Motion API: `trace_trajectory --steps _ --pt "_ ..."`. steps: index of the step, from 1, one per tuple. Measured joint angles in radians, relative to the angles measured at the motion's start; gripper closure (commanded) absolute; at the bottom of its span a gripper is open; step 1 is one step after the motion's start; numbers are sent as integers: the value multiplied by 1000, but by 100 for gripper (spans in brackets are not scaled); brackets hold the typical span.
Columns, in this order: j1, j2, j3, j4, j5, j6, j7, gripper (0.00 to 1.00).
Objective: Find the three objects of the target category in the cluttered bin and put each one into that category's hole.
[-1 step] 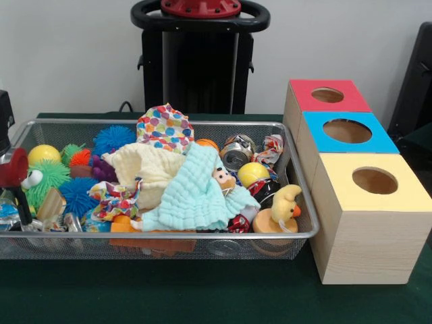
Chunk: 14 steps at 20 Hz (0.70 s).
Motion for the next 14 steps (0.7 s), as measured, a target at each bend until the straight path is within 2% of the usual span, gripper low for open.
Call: trace_trajectory --steps 14 --pt "-5 -3 2 10 -1 0 0 0"
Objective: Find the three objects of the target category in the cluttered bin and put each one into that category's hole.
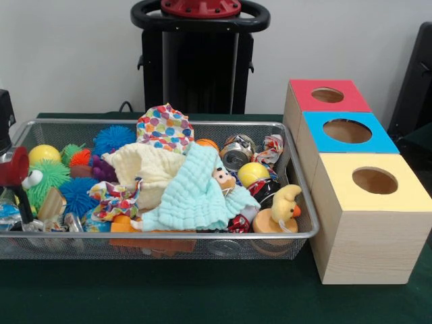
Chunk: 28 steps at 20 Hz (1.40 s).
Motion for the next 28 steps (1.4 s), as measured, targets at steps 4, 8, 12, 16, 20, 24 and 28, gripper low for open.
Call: trace_trajectory --steps 4,8,12,16,20,24,28 --pt "-5 -6 -1 14 0 0 0 0" --pt "-5 -12 -2 22 -12 0 0 0" --pt "-7 -23 -1 37 -27 0 0 0" --pt "-12 -31 -1 51 -36 0 0 0" --pt "-16 -31 -1 58 -37 0 0 0" --pt "-18 -30 1 58 -37 0 0 0" --pt "-24 -27 7 58 -38 0 0 0"
